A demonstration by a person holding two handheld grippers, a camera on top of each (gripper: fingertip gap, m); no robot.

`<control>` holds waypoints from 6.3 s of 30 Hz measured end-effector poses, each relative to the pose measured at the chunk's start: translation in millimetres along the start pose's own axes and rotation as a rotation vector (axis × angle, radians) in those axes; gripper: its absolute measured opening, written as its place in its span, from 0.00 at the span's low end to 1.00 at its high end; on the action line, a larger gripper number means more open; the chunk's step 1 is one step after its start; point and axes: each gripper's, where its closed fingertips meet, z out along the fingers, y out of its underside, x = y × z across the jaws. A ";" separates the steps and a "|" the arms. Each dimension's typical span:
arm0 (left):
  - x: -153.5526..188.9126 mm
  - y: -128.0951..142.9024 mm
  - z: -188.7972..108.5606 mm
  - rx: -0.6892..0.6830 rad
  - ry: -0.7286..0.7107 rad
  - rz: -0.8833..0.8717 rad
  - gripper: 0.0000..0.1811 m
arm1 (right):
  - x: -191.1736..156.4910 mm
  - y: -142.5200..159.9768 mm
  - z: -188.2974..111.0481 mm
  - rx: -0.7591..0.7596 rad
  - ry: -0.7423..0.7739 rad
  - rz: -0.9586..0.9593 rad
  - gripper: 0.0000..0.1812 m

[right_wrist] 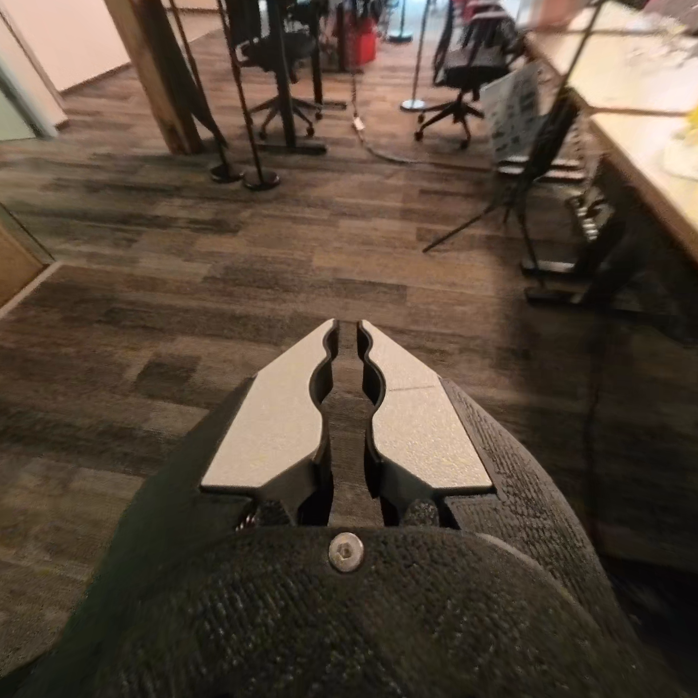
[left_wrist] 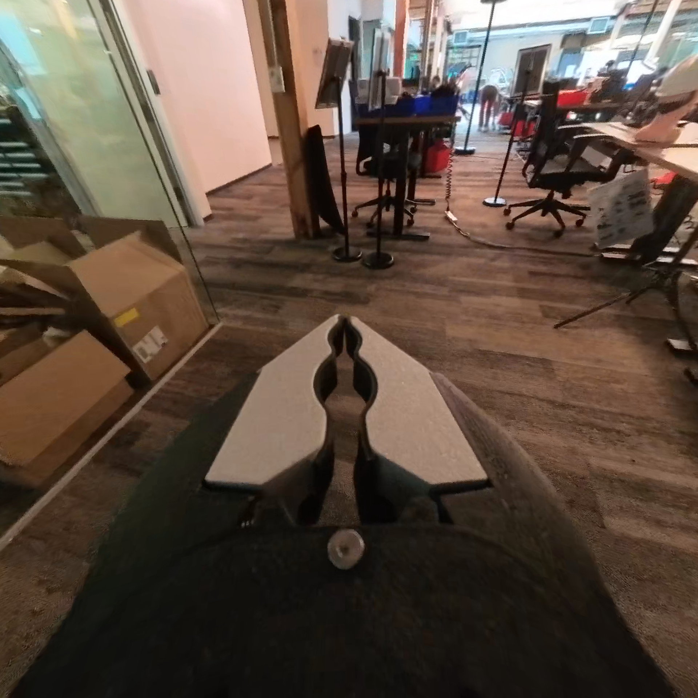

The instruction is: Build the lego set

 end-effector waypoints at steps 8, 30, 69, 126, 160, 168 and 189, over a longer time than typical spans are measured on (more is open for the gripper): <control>-95.0 41.7 166.0 -0.157 -0.107 -0.030 0.03 | -92.5 -13.4 233.4 -0.125 -0.085 0.023 0.07; 25.3 276.0 654.9 -0.743 0.485 -0.022 0.16 | -113.2 528.7 781.3 -0.748 0.190 0.206 0.13; 276.7 -47.2 777.5 -0.277 1.250 0.087 0.00 | -108.9 162.0 314.5 -0.883 0.925 0.649 0.05; 1081.5 -1.0 -686.1 -0.151 2.531 0.125 0.00 | 408.6 252.9 -889.1 -0.097 1.865 0.315 0.05; 1857.6 -39.5 -523.2 0.059 1.207 0.041 0.00 | 1541.6 117.1 -554.2 0.137 0.208 -0.189 0.05; 1817.3 -49.5 -443.4 0.054 0.677 0.031 0.00 | 1595.5 34.6 -341.5 0.208 -0.231 -0.278 0.05; 1717.4 -108.4 -353.6 0.200 -0.400 -0.112 0.14 | 1396.5 -218.0 48.0 0.554 -1.028 -0.361 0.05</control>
